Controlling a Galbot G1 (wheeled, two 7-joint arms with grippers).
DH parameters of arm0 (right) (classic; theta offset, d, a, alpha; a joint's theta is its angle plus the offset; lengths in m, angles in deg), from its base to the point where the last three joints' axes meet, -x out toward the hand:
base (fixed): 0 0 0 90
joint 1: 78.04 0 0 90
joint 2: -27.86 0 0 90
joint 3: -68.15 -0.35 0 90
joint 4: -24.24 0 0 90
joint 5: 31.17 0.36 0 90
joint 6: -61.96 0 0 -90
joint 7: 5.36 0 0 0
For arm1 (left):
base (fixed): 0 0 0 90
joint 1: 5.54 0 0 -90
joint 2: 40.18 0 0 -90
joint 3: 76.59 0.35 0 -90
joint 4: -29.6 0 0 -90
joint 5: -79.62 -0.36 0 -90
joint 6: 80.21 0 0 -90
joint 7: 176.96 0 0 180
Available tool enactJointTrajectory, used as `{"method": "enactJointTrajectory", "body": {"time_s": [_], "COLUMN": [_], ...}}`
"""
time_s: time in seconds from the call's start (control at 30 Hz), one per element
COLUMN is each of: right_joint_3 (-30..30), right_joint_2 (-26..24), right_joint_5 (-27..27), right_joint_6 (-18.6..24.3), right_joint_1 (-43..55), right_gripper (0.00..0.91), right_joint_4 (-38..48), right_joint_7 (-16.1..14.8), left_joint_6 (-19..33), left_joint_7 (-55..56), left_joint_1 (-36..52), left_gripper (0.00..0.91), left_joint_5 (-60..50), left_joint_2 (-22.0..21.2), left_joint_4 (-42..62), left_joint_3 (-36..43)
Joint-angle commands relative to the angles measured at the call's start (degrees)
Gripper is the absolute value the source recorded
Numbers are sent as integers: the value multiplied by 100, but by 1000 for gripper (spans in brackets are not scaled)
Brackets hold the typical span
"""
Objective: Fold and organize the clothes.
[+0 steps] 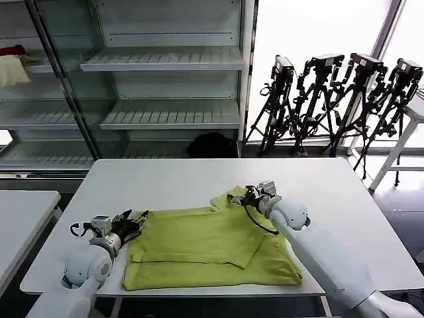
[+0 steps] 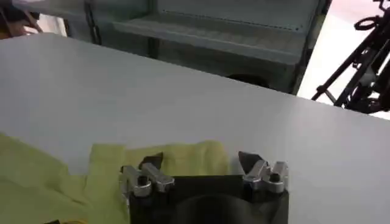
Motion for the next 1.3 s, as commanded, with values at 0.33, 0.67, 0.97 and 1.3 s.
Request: {"method": "enactJointTrajectory", "body": {"time_s": [0.33, 0.67, 0.97, 1.3], "right_joint_3": [-21, -245, -683, -1485], "right_joint_2": [-214, -680, -1040, -1794], "right_joint_5": [-73, 380, 755, 909], "right_joint_6": [75, 742, 1367, 1606], "right_joint_1": [-280, -770, -1341, -2605], "right_gripper": [0, 0, 0, 0], "right_joint_4": [-226, -1160, -2077, -3298], "right_joint_7": [-103, 208, 697, 708], "left_joint_6": [-3, 271, 446, 595], "left_joint_7": [-166, -323, -204, -251], "left_joint_1": [-72, -116, -197, -868], "left_gripper": [0, 0, 0, 0], "left_joint_5": [-85, 62, 192, -46], "left_joint_2": [13, 89, 212, 304], "left_joint_4": [-55, -346, -685, -1264], "left_joint_3": [34, -7, -46, -203]}}
